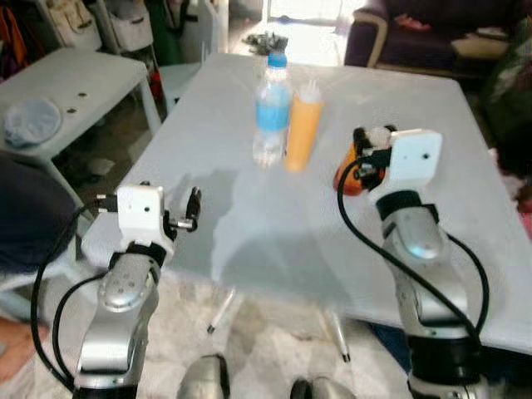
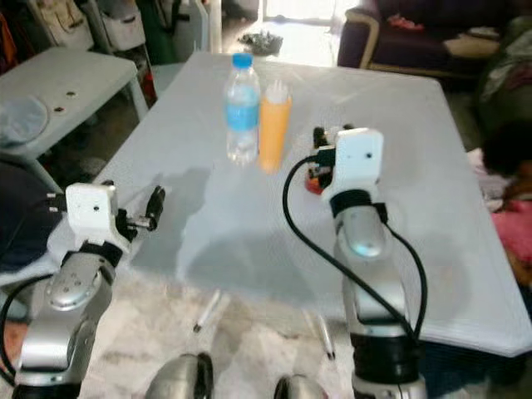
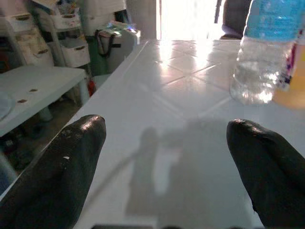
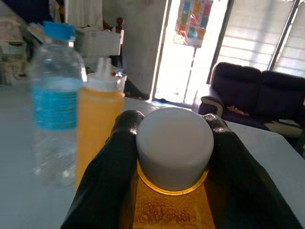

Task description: Restocking fridge

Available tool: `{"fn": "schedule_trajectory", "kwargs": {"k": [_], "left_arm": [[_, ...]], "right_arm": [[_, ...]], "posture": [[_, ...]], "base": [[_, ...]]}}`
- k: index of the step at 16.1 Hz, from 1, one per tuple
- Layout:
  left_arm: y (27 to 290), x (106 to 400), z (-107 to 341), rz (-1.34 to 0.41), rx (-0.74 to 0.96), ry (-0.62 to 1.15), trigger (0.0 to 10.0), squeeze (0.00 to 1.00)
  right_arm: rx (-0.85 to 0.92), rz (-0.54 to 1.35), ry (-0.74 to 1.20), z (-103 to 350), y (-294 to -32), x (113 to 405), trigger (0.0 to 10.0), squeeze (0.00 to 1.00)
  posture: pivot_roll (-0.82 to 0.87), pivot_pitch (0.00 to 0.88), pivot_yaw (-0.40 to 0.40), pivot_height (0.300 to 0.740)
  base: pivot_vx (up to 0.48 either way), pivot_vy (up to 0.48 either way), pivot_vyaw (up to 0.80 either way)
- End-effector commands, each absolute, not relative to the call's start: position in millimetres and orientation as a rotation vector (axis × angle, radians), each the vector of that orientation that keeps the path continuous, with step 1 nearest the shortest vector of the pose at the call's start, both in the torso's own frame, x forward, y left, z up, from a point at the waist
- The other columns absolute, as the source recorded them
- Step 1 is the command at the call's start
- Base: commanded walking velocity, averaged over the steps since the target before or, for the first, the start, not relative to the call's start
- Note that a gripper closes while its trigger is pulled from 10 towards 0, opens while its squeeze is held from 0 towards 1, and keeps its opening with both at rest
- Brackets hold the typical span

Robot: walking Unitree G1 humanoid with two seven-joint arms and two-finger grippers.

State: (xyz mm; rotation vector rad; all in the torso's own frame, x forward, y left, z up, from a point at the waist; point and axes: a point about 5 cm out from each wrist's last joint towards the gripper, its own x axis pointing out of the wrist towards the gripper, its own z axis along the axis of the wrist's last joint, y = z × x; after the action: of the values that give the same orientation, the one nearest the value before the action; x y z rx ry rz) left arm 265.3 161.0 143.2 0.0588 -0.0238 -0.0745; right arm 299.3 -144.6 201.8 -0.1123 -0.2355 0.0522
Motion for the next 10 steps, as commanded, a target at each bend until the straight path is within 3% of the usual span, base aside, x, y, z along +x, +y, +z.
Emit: {"fn": "schedule_trajectory", "kwargs": {"k": [1,10], "left_arm": [[160.3,268.1,147.8,-0.066,0.066,-0.055,10.0,0.00],[167.4,278.9,154.7,-0.049,0.081,-0.096,10.0,0.00]], "right_arm": [[-0.110,0.058,-0.239,203.1,-146.0,304.4,10.0,0.00],[-0.092,0.131,-0.297,211.2,-123.2,315.6,10.0,0.00]], "posture": [[0.09,0.004,-0.015,0.740],[0.09,0.000,0.007,0.740]], "base": [[-0.337,0.000,0.00],[-0.336,0.000,0.00]]}}
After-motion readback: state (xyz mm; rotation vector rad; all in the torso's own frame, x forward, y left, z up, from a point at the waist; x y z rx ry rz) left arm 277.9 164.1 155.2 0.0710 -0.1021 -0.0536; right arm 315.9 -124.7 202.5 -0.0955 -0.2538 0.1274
